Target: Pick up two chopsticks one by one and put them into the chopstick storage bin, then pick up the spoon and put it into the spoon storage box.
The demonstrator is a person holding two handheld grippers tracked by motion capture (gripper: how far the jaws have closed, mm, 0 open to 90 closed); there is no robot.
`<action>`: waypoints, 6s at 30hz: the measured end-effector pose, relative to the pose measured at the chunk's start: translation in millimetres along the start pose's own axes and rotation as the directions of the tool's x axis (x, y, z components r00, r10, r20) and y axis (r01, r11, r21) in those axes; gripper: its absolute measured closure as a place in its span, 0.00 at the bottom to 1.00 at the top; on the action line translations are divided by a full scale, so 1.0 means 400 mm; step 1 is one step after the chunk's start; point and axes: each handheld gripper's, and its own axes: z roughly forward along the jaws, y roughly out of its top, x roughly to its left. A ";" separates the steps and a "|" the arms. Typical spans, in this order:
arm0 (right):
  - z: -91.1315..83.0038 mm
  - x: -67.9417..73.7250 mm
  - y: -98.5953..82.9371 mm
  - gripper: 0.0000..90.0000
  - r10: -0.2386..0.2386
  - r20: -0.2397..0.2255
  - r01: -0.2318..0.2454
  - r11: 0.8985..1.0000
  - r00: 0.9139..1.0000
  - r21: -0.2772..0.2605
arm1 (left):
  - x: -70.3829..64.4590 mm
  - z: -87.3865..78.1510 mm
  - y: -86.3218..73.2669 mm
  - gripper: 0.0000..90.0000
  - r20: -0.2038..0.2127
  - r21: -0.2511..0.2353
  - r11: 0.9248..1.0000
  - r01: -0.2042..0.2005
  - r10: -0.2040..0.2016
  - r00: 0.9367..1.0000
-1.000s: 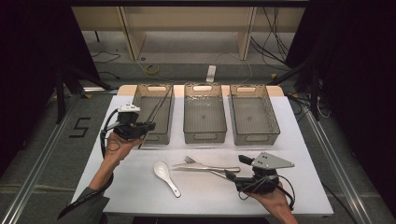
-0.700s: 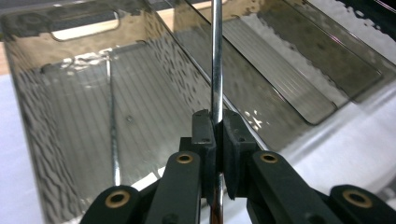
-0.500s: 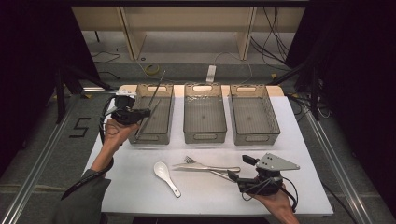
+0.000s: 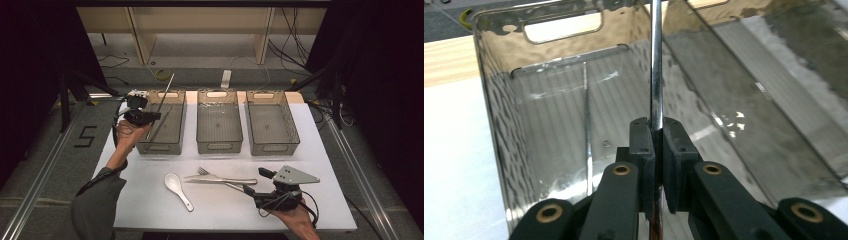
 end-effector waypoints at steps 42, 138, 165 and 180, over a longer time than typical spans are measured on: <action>0.012 0.012 -0.003 0.27 -0.009 -0.020 0.010 0.999 1.000 0.039 | -0.188 -0.104 -0.132 0.21 0.243 -0.058 0.998 -0.035 0.048 0.969; 0.013 0.006 -0.007 0.26 -0.008 -0.001 0.008 0.999 1.000 0.048 | -0.309 -0.073 -0.386 0.99 0.376 0.513 0.734 -0.445 0.274 0.885; 0.013 0.002 -0.007 0.26 0.002 -0.004 -0.002 0.999 1.000 0.050 | -0.259 -0.132 -0.328 0.58 0.279 0.434 0.830 -0.352 0.247 0.928; 0.014 0.001 -0.008 0.26 0.002 -0.005 -0.002 0.998 1.000 0.055 | -0.240 -0.098 -0.357 0.35 0.211 0.507 0.796 -0.331 0.258 0.943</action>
